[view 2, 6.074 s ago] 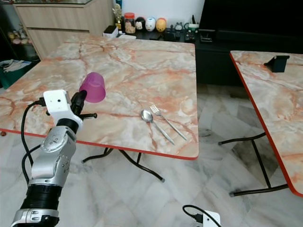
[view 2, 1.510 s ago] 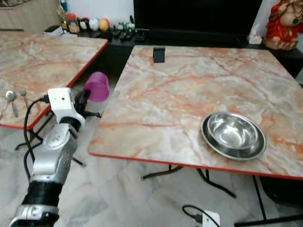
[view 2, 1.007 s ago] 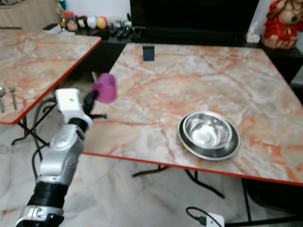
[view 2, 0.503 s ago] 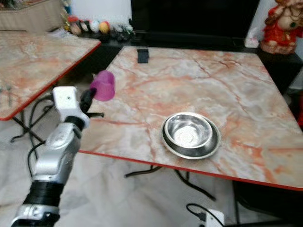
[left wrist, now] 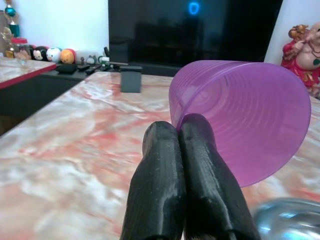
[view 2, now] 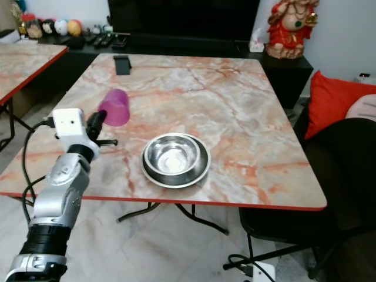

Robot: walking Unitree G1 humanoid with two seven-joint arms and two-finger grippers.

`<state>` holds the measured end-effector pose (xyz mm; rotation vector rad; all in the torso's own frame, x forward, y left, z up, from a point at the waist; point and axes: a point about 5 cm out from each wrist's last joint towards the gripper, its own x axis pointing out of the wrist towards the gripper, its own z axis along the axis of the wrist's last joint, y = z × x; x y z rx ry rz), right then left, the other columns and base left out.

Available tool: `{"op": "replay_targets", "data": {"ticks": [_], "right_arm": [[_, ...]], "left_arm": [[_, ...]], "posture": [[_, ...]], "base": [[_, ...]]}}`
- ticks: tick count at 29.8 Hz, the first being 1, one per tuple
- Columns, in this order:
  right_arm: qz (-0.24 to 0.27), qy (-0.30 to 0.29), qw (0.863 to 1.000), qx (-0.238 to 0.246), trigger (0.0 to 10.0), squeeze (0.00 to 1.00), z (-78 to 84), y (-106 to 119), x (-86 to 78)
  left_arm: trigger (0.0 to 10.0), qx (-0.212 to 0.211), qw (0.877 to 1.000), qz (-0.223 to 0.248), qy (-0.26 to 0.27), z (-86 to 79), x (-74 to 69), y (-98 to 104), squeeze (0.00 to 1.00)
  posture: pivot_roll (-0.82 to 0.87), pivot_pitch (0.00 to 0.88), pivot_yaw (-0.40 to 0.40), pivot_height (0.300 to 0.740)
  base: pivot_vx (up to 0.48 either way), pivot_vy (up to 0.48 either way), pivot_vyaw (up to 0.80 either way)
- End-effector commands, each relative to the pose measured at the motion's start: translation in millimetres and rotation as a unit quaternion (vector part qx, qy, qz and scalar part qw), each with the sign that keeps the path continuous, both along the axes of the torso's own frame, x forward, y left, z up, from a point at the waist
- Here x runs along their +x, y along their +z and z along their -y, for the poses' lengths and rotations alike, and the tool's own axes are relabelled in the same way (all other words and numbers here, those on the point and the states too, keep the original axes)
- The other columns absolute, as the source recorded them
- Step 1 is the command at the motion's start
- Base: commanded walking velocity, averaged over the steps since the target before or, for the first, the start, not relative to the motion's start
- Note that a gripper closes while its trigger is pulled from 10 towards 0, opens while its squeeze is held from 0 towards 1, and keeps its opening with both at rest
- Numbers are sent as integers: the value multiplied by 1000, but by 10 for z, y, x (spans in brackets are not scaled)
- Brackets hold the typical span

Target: Setting the table

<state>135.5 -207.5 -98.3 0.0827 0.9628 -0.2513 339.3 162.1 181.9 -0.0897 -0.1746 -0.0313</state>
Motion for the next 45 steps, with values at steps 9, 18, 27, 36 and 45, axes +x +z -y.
{"op": "replay_targets", "data": {"ticks": [9, 18, 27, 36, 45], "right_arm": [[5, -2, 1000, 3, 10000, 0, 19, 10, 17], [4, 0, 1000, 8, 10000, 0, 9, 8, 17], [3, 2, 1000, 9, 10000, 0, 5, 5, 13], [2, 4, 1000, 10, 10000, 0, -4, 1, 4], [0, 7, 1000, 10, 10000, 0, -5, 0, 6]], "left_arm": [[10000, 1, 1000, 3, 14, -90, 21, 61, 0], [10000, -23, 1000, 4, 17, -123, 35, 90, 0], [10000, -28, 999, 7, 14, -136, 44, 130, 0], [10000, -28, 1000, 8, 10, -134, 57, 147, 0], [10000, -27, 1000, 7, 6, -114, 59, 151, 0]], "posture": [[49, 0, -28, 740], [49, 0, -25, 740], [53, 0, -25, 740], [51, 0, -22, 740], [55, 0, -23, 740]], "base": [[0, 0, 0], [0, 0, 0], [0, 0, 0], [138, 0, 0], [268, 0, 0]]}}
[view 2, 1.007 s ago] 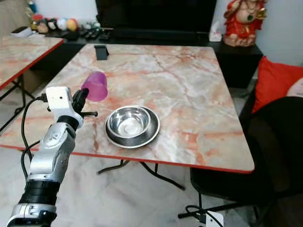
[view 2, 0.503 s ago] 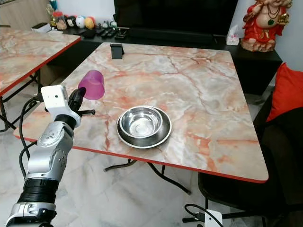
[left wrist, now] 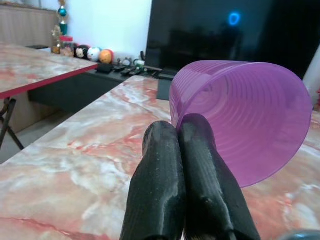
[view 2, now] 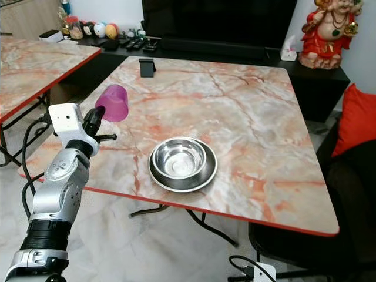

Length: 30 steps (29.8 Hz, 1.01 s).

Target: Setting the table

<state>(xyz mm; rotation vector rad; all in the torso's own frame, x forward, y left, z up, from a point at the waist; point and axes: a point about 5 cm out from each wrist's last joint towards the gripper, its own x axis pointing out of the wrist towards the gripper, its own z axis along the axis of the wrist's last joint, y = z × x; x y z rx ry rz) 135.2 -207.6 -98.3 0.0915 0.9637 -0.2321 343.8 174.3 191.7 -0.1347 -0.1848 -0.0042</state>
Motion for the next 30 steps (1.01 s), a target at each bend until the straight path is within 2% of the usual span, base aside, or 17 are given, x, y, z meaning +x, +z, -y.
{"op": "replay_targets", "data": {"ticks": [1, 14, 21, 26, 28, 29, 30], "right_arm": [[-1, 1, 1000, 2, 10000, 0, -5, 1, 9], [-1, 0, 1000, 2, 10000, 0, -3, 3, 14], [-1, 3, 1000, 2, 10000, 0, -2, 4, 18], [-2, 3, 1000, 3, 10000, 0, -4, 3, 18], [-2, 3, 1000, 4, 10000, 0, -5, 3, 19], [-2, 3, 1000, 4, 10000, 0, -5, 3, 19], [-2, 3, 1000, 4, 10000, 0, -6, 4, 24]], "left_arm": [[10000, -4, 1000, 3, -7, 11, 12, 51, 0], [10000, 1, 1000, 0, -25, 57, 17, 60, 0], [10000, -3, 998, -33, -53, 32, 63, 151, 0], [10000, 15, 994, -94, -51, -130, 157, 294, 0], [10000, 55, 986, -140, -68, -237, 215, 460, 0], [10000, 55, 986, -140, -68, -237, 215, 460, 0], [10000, 69, 981, -161, -78, -275, 232, 525, 0]], "posture": [[55, 0, -23, 740], [54, 0, -23, 740], [61, 0, -25, 740], [61, 0, -25, 740], [74, 0, -23, 740], [74, 0, -23, 740], [78, 0, -22, 740]], "base": [[285, 0, 0], [286, 0, 0], [0, 0, 0], [0, 0, 0], [0, 0, 0], [0, 0, 0], [0, 0, 0]]}}
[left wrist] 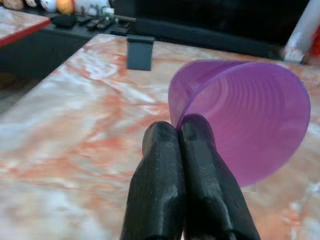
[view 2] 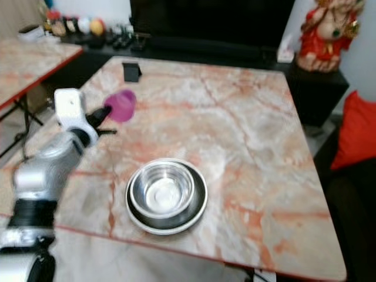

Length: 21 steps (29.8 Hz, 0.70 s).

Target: Setting the table

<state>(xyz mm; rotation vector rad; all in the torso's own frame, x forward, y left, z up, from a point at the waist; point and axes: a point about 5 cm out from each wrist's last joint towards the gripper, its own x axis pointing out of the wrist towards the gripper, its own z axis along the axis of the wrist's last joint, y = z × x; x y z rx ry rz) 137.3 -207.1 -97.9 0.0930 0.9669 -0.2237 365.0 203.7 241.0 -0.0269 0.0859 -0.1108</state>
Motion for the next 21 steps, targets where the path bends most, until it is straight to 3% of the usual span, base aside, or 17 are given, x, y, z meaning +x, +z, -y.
{"op": "replay_targets", "data": {"ticks": [1, 2, 5, 10, 12, 17, 19, 21], "right_arm": [[-1, 0, 1000, 2, 10000, 0, -2, 0, 5], [-1, 0, 1000, 2, 10000, 0, -2, 0, 5], [-2, -1, 1000, 6, 10000, 0, -8, -1, 6], [-4, -3, 1000, 7, 10000, 0, -11, -4, 3], [-5, -2, 1000, 10, 10000, 0, -21, -8, 0], [-7, -3, 1000, 11, 10000, 0, -25, -10, -5], [-8, -4, 1000, 13, 10000, 0, -29, -12, -6], [-8, -4, 1000, 13, 10000, 0, -30, -13, -7]], "left_arm": [[10000, 18, 998, -51, -40, 10, 17, 68, 0], [10000, 18, 998, -51, -40, 10, 17, 68, 0], [10000, 39, 985, -107, -128, -51, -42, 183, 0], [10000, 83, 976, -155, -129, -266, -52, 93, 0], [10000, 85, 967, -203, -129, -362, -89, -99, 0], [10000, 68, 957, -233, -156, -294, -139, -212, 0], [10000, 89, 944, -257, -188, -226, -158, -301, 0], [10000, 85, 940, -261, -200, -180, -153, -314, 0]], "posture": [[78, 0, -22, 740], [78, 0, -22, 740], [91, 0, -10, 740], [92, 0, 2, 740], [83, 0, 10, 740], [85, 0, 10, 740], [86, 0, 8, 740], [88, 0, 11, 740]], "base": [[0, 0, 0], [0, 0, 0], [0, 0, 0], [0, 0, 0], [0, 0, 0], [0, 0, 0], [0, 0, 0], [0, 0, 0]]}}
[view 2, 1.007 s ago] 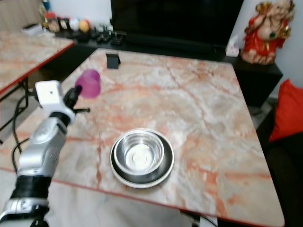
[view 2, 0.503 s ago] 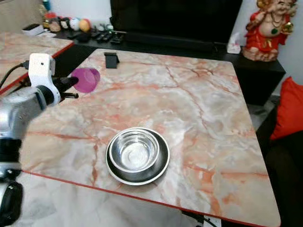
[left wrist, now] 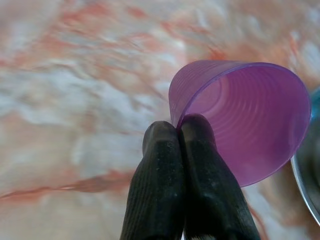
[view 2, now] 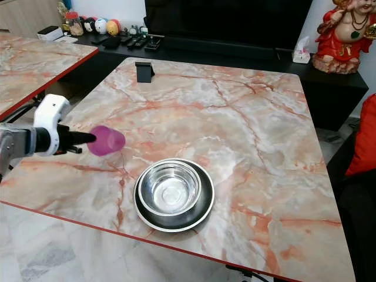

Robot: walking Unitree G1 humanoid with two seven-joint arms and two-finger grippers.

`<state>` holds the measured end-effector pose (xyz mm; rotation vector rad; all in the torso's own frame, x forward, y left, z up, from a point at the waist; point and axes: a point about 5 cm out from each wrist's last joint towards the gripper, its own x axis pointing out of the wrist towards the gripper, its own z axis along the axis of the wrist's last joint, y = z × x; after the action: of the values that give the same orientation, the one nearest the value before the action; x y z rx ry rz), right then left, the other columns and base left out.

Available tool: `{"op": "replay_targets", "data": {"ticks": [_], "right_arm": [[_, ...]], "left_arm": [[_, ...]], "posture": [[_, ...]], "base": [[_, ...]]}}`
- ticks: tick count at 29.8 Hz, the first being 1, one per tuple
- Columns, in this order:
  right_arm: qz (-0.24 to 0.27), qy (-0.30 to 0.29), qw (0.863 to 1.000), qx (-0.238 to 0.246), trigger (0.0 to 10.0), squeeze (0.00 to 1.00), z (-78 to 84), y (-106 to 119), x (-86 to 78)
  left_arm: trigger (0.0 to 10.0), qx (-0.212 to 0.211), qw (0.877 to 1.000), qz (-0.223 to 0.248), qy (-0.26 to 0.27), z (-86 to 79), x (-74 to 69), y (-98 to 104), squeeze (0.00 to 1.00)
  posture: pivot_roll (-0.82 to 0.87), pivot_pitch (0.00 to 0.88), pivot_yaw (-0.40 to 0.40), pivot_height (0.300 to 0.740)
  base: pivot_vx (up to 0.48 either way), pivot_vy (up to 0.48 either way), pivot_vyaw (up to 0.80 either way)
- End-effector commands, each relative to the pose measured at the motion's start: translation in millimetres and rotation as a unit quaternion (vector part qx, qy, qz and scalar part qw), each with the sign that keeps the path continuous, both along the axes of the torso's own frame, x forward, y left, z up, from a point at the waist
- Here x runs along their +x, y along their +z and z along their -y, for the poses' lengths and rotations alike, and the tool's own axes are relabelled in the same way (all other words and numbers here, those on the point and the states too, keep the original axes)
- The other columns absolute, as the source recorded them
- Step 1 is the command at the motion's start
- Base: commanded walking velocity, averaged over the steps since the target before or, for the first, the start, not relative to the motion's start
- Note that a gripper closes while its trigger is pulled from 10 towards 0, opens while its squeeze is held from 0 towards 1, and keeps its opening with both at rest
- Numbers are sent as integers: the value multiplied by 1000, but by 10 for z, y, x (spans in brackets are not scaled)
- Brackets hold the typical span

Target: Setting the table

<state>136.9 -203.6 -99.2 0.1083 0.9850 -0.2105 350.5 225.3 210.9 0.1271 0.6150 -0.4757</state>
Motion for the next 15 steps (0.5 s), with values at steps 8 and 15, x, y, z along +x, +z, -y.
{"op": "replay_targets", "data": {"ticks": [8, 15], "right_arm": [[0, -6, 1000, 6, 10000, 0, -10, -4, -5], [-2, -16, 1000, 2, 10000, 0, -2, -8, -20]], "left_arm": [[10000, 2, 999, -27, -23, 154, 47, -64, 0], [10000, -25, 998, -47, -20, 275, 53, -4, 0]], "posture": [[78, 0, 18, 740], [80, 0, 20, 740]], "base": [[0, 0, 0], [0, 0, 0]]}}
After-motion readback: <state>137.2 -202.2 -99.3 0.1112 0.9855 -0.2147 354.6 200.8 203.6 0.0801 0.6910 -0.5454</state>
